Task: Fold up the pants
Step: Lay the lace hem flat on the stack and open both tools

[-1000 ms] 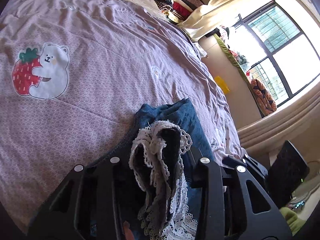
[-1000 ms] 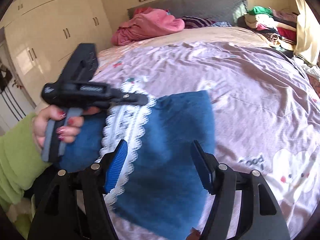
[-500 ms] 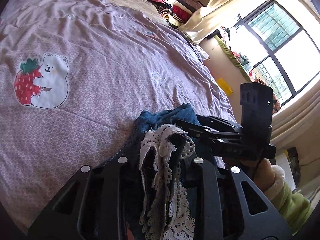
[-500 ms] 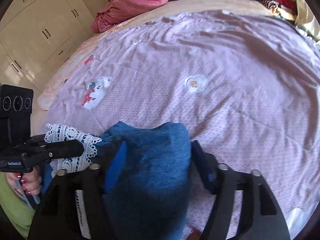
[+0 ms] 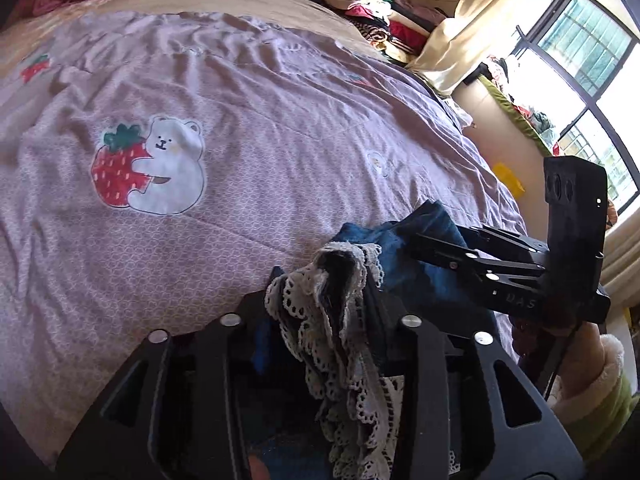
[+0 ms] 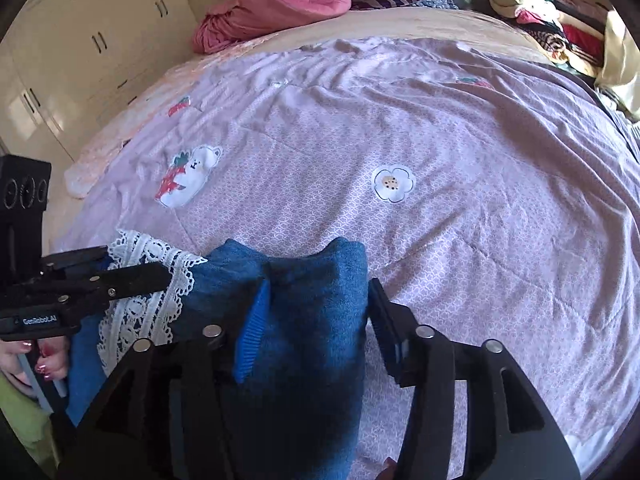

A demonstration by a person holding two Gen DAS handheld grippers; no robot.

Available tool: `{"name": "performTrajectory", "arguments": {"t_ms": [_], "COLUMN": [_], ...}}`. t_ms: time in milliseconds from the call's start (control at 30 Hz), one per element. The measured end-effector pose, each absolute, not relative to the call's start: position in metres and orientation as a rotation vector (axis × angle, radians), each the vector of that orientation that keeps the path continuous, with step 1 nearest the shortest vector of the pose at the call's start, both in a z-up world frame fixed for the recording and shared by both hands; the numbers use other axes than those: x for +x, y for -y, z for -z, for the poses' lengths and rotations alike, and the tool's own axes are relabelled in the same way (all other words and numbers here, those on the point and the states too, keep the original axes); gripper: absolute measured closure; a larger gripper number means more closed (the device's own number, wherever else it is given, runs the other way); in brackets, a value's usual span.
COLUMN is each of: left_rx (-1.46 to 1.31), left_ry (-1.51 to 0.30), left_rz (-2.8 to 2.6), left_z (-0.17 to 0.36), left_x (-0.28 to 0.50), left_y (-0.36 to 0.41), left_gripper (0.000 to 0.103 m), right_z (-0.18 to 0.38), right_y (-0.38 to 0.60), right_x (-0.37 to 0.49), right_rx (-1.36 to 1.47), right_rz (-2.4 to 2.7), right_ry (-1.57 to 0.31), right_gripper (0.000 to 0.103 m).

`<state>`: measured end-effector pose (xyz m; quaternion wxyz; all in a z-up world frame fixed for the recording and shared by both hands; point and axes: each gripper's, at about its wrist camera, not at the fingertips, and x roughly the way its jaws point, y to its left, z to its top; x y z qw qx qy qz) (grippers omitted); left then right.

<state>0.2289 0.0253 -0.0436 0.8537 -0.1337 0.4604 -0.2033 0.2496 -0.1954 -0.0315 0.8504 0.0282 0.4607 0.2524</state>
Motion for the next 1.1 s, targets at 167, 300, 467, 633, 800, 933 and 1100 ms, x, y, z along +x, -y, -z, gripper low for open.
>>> {"name": "performTrajectory", "arguments": {"t_ms": [167,300,467,633,800,933,1100], "left_rx": [-0.261,-0.251,-0.217,-0.222,-0.175,-0.13,-0.112], "left_ry": [-0.923,-0.902,-0.923,-0.962,-1.001,-1.021,-1.025], "left_rz": [0.368,0.346,0.365,0.359,0.358,0.338,0.323], "left_z": [0.015,0.001,0.008,0.024,0.041,0.046,0.051], "left_x": [0.201,0.159,0.109,0.075,0.074,0.064,0.049], "left_y": [-0.043,-0.044,-0.023,-0.008,0.016,0.021,0.02], "left_gripper": [0.061,0.061,0.061,0.061,0.093,0.098,0.098], "right_z": [0.004,-0.001,0.003,0.015,0.028,0.03,0.01], "right_y": [0.228,0.241,0.245,0.237,0.226,0.227,0.229], "right_x": [0.209,0.167,0.124,0.098,0.094,0.089,0.074], "right_rx": [0.118,0.095,0.063,0.021,-0.033,-0.044,-0.016], "right_rz": [-0.548,-0.567,-0.57,-0.586,-0.54,-0.523,-0.57], "right_ry": [-0.886,-0.877,-0.86,-0.886,-0.912,-0.915,-0.826], "right_gripper": [0.03,0.029,0.028,0.027,0.027,0.027,0.027]}}
